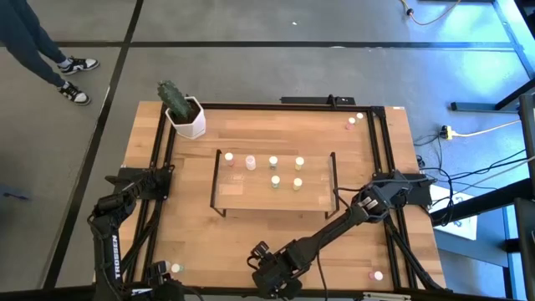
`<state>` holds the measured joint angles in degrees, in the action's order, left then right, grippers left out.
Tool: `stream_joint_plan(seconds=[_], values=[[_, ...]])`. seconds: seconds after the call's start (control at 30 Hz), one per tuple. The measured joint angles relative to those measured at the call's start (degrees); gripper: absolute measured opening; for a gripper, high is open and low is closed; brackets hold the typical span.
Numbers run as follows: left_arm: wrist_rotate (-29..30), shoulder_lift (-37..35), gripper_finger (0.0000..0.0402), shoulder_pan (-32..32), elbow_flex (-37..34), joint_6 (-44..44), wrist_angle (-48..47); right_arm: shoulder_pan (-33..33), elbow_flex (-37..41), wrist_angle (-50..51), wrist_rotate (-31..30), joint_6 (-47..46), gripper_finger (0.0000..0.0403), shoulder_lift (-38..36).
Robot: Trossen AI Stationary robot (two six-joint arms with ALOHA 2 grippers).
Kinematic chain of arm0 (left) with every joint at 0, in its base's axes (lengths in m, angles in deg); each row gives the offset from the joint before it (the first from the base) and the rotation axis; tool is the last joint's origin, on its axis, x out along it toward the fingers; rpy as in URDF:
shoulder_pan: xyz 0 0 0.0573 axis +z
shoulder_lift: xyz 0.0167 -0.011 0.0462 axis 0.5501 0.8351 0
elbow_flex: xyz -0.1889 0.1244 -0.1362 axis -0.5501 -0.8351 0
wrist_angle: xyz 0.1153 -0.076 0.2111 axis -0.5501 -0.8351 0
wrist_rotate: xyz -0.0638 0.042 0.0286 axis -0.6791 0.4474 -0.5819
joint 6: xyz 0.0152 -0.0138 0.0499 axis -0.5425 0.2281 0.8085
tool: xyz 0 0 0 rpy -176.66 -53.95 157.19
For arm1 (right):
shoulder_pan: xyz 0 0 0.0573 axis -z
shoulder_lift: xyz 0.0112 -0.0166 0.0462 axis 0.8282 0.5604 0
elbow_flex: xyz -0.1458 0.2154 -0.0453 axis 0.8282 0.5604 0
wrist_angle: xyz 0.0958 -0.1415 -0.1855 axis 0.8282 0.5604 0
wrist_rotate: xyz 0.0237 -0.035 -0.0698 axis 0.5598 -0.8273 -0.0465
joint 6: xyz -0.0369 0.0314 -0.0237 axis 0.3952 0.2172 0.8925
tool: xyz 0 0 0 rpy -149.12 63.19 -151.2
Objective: Pick and place medicine bottles onto shelf by color
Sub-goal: Put the right white pill bottle on the shelf aligned with the other white pill bottle
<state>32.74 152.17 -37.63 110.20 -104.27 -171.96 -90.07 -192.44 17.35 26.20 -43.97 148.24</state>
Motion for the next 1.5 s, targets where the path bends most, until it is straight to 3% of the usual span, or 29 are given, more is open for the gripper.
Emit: stream_joint_plan(seconds=[0.33, 0.5, 0.7, 0.93, 1.5], values=[[0.0, 0.0, 0.0212, 0.0, 0.0, 0.0, 0.0, 0.1, -0.2, -0.3, 0.0, -6.2, 0.0144, -0.3], [0.0, 0.0, 0.0212, 0.0, 0.0, 0.0, 0.0, 0.6, -5.4, 1.5, -0.2, -9.1, 0.0146, -0.4], [0.9, 0.0, 0.0212, 0.0, 0.0, 0.0, 0.0, 2.3, -13.7, 5.7, -5.1, -15.1, 0.0147, -0.7], [2.1, 0.0, 0.0212, 0.0, 0.0, 0.0, 0.0, 5.4, -13.6, 8.3, -6.0, -22.7, 0.0149, -4.1], [4.5, 0.0, 0.0212, 0.1, 0.0, 0.0, -0.1, 11.5, -13.4, 10.6, -6.0, -25.5, 0.0149, -9.2]])
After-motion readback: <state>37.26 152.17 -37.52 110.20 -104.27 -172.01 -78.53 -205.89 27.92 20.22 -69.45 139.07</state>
